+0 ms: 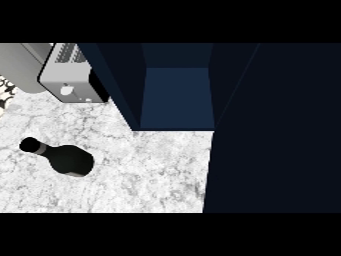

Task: Pick up the wine, place it into the cabinet and close the cabinet

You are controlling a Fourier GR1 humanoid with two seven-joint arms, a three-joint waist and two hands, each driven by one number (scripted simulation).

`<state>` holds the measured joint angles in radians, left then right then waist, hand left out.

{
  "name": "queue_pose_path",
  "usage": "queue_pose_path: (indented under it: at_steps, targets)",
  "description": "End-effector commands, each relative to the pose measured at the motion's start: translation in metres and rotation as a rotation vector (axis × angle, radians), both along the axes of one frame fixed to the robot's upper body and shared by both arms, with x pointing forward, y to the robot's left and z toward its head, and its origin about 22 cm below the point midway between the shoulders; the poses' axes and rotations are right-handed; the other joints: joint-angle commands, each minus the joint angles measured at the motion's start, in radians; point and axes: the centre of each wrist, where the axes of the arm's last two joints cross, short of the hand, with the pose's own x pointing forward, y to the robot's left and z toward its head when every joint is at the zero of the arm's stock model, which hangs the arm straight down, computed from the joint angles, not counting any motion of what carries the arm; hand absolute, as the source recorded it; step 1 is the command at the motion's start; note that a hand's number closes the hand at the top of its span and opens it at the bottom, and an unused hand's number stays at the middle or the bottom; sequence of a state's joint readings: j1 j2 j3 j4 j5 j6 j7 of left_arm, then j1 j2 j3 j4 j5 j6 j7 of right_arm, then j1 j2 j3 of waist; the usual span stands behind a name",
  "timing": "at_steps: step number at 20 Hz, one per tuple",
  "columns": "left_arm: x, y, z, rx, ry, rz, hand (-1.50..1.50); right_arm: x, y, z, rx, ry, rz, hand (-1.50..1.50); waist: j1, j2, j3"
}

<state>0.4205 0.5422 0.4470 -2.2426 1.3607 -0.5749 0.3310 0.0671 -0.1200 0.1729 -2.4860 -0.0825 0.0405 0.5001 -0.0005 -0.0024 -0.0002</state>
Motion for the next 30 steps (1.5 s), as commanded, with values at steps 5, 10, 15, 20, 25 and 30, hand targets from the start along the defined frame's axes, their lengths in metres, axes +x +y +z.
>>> queue_pose_path:
  at_steps: [5, 10, 15, 20, 25, 30]
  targets:
    - [0.014, 0.023, 0.015, 0.008, 0.015, 0.08, -1.5, -0.014, -0.002, 0.013, 0.022, -0.057, -0.002, -1.5, 0.001, 0.001, 0.001]
    - [0.041, 0.042, -0.005, 0.025, 0.052, 0.102, -1.5, -0.025, -0.002, 0.021, 0.024, -0.049, 0.002, -1.5, -0.007, 0.002, 0.0]
    - [0.057, 0.044, -0.021, 0.049, 0.089, 0.091, -1.5, -0.018, 0.001, 0.015, 0.038, -0.054, 0.005, -1.5, -0.005, 0.002, 0.0]
    - [0.08, 0.063, -0.037, 0.049, 0.144, 0.105, -1.5, -0.027, 0.001, 0.021, 0.049, -0.058, 0.006, -1.5, -0.012, 0.002, 0.0]
    - [0.086, 0.051, -0.063, 0.104, 0.174, 0.055, -1.5, -0.008, -0.005, 0.033, 0.022, -0.06, 0.012, -1.5, -0.002, 0.002, 0.0]
    - [0.105, 0.048, -0.101, 0.118, 0.193, 0.062, -1.5, -0.02, 0.002, 0.034, 0.003, -0.044, 0.022, -1.5, -0.009, 0.003, -0.001]
